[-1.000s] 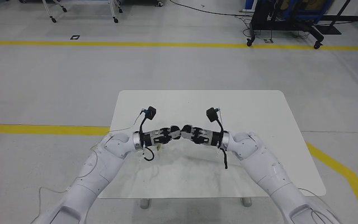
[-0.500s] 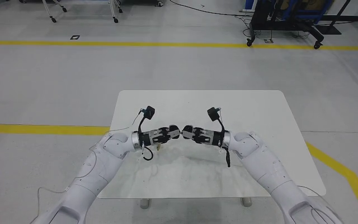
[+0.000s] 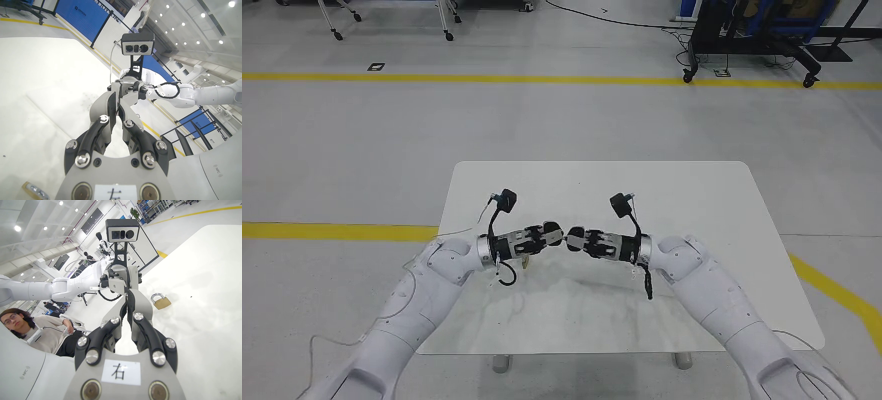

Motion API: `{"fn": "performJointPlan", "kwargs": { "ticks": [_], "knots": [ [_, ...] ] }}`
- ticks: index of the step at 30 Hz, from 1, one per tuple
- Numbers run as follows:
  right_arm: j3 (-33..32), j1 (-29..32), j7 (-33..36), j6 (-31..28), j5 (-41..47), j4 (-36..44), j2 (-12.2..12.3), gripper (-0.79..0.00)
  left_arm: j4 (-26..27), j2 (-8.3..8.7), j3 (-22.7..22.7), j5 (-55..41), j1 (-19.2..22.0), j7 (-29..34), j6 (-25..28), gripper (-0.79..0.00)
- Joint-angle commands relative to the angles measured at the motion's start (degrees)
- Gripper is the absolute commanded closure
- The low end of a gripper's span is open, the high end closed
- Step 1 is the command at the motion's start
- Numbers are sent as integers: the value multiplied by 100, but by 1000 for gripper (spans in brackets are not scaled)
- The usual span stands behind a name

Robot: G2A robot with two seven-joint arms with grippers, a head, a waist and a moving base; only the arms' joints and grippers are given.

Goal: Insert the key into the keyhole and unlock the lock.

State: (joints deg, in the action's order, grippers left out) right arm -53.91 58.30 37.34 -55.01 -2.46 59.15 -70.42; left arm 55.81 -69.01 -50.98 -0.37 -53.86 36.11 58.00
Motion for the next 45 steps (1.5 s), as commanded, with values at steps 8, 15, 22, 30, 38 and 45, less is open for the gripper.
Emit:
{"fn": "performJointPlan", "kwargs": {
  "ticks": [8, 15, 22, 30, 38, 45],
  "knots": [
    [-351, 115, -162, -300, 170, -156, 133, 0, 14, 73, -312, 221, -35, -439, 0, -785],
    [-991, 610, 35, -300, 643, 445, 405, 0, 680, 123, -552, -523, -467, -901, 0, -785],
    [-1064, 704, 131, -300, 768, 593, 442, 0, 680, 123, -552, -523, -467, -901, 0, -785],
    [-1064, 704, 131, -300, 768, 593, 442, 0, 1645, 365, -1467, 2135, -1262, -1810, -621, -785],
    [-1064, 704, 131, -300, 768, 593, 442, 0, 3772, 695, -2552, 5590, -3047, -1751, -1952, -785],
    [-1064, 704, 131, -300, 768, 593, 442, 0, 4100, 687, -2306, 6040, -3164, -1143, -2661, -785]
  ]
}}
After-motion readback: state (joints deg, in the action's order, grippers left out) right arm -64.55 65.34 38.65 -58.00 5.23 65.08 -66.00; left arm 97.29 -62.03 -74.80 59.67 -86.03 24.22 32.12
